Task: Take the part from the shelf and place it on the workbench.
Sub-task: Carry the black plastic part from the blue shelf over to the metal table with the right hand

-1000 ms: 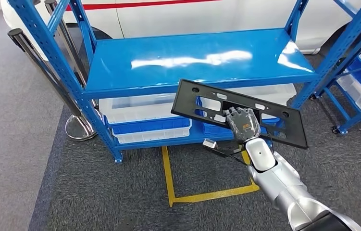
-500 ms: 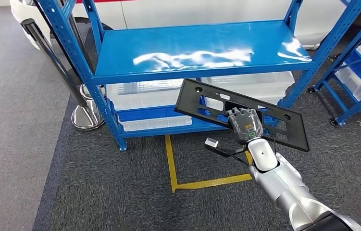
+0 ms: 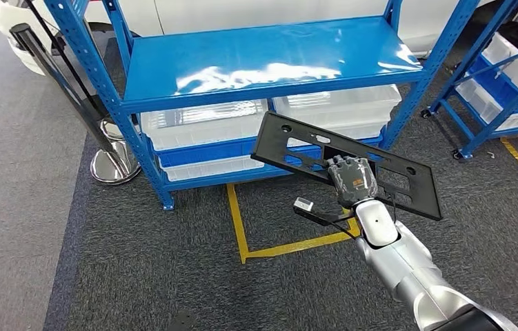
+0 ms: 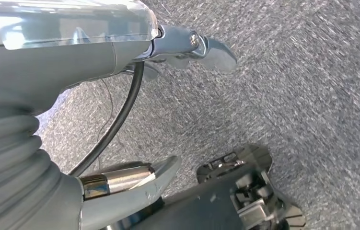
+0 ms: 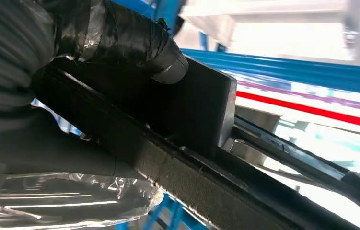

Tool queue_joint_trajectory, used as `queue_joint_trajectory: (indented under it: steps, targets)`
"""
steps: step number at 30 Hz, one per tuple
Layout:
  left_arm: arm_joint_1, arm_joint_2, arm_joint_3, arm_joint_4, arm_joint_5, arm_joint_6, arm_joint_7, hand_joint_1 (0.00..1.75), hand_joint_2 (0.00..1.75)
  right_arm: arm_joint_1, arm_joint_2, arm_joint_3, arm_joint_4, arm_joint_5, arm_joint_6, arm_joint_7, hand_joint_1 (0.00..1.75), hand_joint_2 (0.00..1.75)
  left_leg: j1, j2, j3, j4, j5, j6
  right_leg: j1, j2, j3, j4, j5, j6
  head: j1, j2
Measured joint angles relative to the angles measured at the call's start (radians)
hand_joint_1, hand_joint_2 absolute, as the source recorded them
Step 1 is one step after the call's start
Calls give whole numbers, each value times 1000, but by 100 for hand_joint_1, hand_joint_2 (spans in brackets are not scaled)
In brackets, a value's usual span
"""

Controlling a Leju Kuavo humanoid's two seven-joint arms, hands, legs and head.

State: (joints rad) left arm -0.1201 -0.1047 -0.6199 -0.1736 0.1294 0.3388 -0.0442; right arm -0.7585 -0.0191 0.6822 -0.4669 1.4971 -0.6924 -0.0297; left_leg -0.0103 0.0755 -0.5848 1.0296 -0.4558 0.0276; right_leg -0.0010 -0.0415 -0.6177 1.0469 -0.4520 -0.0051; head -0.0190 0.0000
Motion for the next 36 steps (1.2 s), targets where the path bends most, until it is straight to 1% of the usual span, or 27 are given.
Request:
queue_joint_trajectory:
  steps: [1,3,5,6,7,8,9,10,12,13,14,16,17,19,20,21,22,23,24,25,27,28,29,31,33,35,36]
  targets:
    - [0,0,0,0,0,0,0,0,175,0,-1,-1,0,1,0,0,175,175,1,0,-1,3,-4,-6,-3,7,-1,-4,5,-5,0,0]
    - [-1,1,0,0,0,0,0,0,175,-2,-1,-3,0,2,0,1,175,175,3,-26,-20,46,-41,-17,-11,23,-4,-13,16,-19,-1,0]
    - [1,1,0,0,0,0,-1,0,175,-3,1,-4,0,3,0,1,175,175,9,-59,-68,163,-111,-27,-13,41,-11,-15,25,-26,-2,0]
    - [1,1,0,0,0,0,-1,0,175,-3,2,-5,0,3,0,0,175,175,11,-64,-94,225,-138,-30,-13,52,-15,-14,27,-27,-2,0]
    - [2,1,0,0,0,0,-1,0,175,-1,3,-5,0,3,0,0,175,175,13,-67,-110,267,-149,-32,-13,62,-19,-13,30,-26,-1,0]
    - [3,1,0,0,0,0,-1,0,175,0,3,-6,0,3,0,0,175,175,15,-68,-110,273,-140,-33,-13,73,-22,-11,31,-24,-1,0]
    - [3,1,0,0,0,1,-1,0,175,0,3,-6,0,3,0,-1,175,175,17,-71,-91,238,-113,-33,-14,84,-24,-9,33,-23,-2,0]
    - [3,1,0,0,0,1,-1,0,175,0,3,-6,0,3,0,-2,175,175,20,-82,-59,175,-76,-32,-15,95,-26,-5,33,-21,-1,0]
    - [3,2,0,0,0,2,-1,0,175,-3,3,-7,0,2,0,-3,175,175,24,-122,2,54,-31,-29,-16,115,-33,1,36,-14,-1,0]
    - [3,2,0,0,0,3,0,0,175,-5,4,-8,0,2,0,-3,175,175,25,-138,17,21,-25,-28,-17,124,-38,3,39,-7,-1,0]
    - [4,2,0,0,0,4,0,0,175,-5,4,-8,0,1,0,-3,175,175,23,-143,21,11,-28,-26,-19,134,-44,2,44,1,-1,0]
    - [4,2,0,0,-1,5,2,0,175,-4,1,-10,0,-2,-1,-3,175,175,25,-124,21,-1,-21,-15,-22,150,-51,-4,52,17,-1,0]
    - [4,2,0,0,-1,5,2,0,175,-4,-1,-10,1,-3,-1,-3,175,175,27,-113,23,-9,-15,-7,-20,142,-55,1,48,22,1,0]
    - [2,1,0,0,-2,6,2,0,175,-7,-5,-11,1,-5,-1,-3,175,175,31,-88,25,-24,-3,7,-17,96,-87,67,3,28,6,0]
    - [2,1,0,0,-3,6,3,0,175,-8,-5,-11,1,-6,-1,-3,175,175,29,-77,24,-25,-1,10,-15,70,-112,126,-30,30,9,0]
    - [3,2,0,0,-3,7,5,0,175,-9,-5,-11,1,-6,-1,-3,175,175,27,-65,22,-24,-1,11,-17,56,-139,192,-59,33,10,0]
    - [4,2,0,0,-3,9,9,0,175,-7,-5,-12,2,-6,-1,-2,175,175,27,-53,21,-23,-1,11,-18,50,-158,239,-74,36,11,0]
    - [5,2,0,0,-3,12,12,0,175,-5,-5,-12,3,-6,-1,0,175,175,26,-42,20,-21,-2,11,-20,47,-162,255,-72,38,11,0]
    - [6,2,0,0,-4,14,14,0,175,-4,-6,-13,4,-5,-1,1,175,175,26,-30,19,-19,-3,9,-21,43,-145,231,-53,39,11,0]
    - [6,2,0,0,-5,15,15,0,175,-5,-6,-13,5,-5,-1,2,175,175,26,-19,19,-16,-5,7,-21,32,-110,172,-23,38,11,0]
    - [5,1,0,0,-7,17,17,0,175,-10,-6,-15,6,-4,-1,4,175,175,22,0,17,-8,-12,-1,-14,-7,-41,46,14,31,10,0]
    - [5,1,0,0,-8,18,17,0,175,-12,-6,-16,6,-3,-1,4,175,175,19,9,17,-5,-15,-6,-9,-18,-25,12,19,25,10,0]
    - [4,1,0,0,-9,18,18,0,175,-13,-6,-16,6,-3,-1,4,175,175,15,17,16,-4,-16,-10,-5,-21,-23,1,16,19,9,0]
    - [3,1,0,0,-13,19,20,0,175,-13,-10,-17,7,-5,-2,5,175,175,13,30,17,-5,-18,-20,-5,1,-28,-1,22,6,8,0]
    - [2,1,0,0,-17,20,22,0,175,-15,-14,-21,8,-9,-2,6,175,175,17,1,8,20,-43,-30,-10,20,-29,-6,28,-7,8,0]
    - [2,1,0,0,-18,21,25,0,175,-17,-14,-25,8,-13,-2,8,175,175,21,-47,-34,119,-103,-36,-13,40,-31,-10,33,-17,8,0]
    - [3,1,0,0,-18,22,27,0,175,-17,-13,-27,8,-14,-2,8,175,175,21,-60,-64,187,-135,-36,-13,52,-33,-9,35,-21,8,0]
